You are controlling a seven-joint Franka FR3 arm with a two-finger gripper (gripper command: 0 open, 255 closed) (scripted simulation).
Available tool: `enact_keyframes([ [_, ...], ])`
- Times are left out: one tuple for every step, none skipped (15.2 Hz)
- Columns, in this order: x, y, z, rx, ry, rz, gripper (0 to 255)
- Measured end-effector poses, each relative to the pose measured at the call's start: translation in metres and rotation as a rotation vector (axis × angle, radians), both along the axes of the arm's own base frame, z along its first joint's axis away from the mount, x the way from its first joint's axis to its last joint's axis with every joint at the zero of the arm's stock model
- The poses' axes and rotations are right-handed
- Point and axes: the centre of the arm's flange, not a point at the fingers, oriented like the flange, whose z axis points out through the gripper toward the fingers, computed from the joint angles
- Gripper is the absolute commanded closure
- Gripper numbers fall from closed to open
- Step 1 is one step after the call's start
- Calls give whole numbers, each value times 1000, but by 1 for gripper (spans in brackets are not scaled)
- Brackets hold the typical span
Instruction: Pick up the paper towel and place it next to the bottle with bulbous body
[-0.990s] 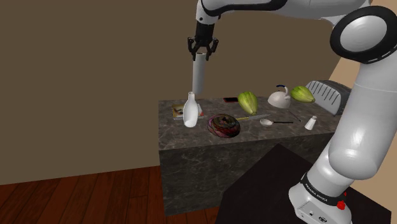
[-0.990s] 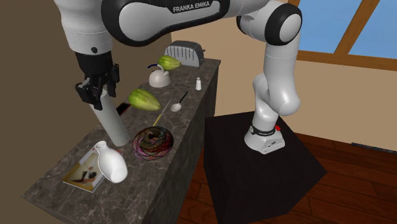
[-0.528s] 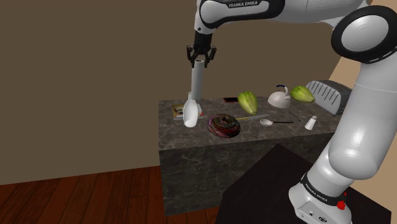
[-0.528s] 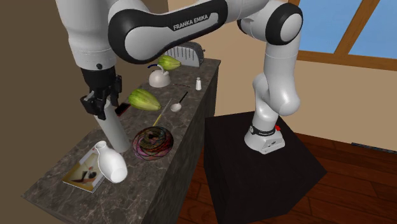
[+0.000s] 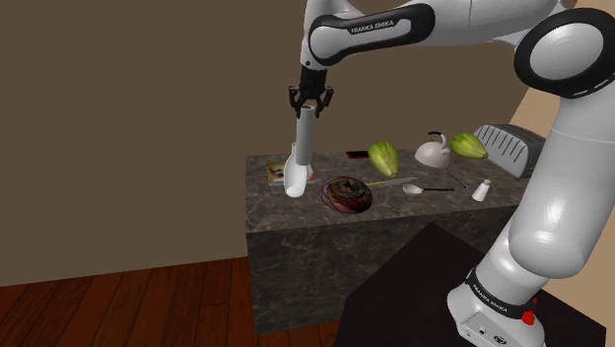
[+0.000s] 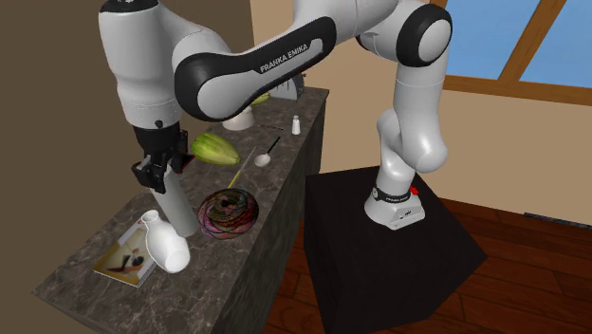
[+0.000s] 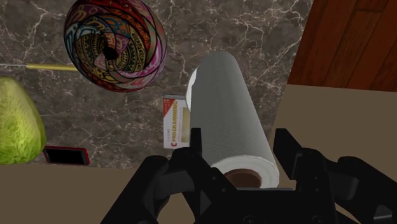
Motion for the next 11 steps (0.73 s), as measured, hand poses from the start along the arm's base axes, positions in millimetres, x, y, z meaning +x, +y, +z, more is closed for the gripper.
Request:
enact_keyframes([
  [-1, 0, -6, 0, 0, 0, 255],
  [0, 0, -10, 0, 0, 0, 255],
  [0, 0, -14, 0, 0, 0, 255],
  [0, 0, -19, 0, 0, 0, 255],
  [0, 0, -24, 0, 0, 0, 255],
  [1, 0, -29, 0, 0, 0, 255],
  [0, 1, -34, 0, 0, 0, 255],
  [0, 0, -40, 0, 0, 0, 255],
  [0, 0, -45, 0, 0, 0, 255],
  [1, 0, -50, 0, 0, 0, 255],
  [1, 0, -57, 0, 0, 0, 255],
])
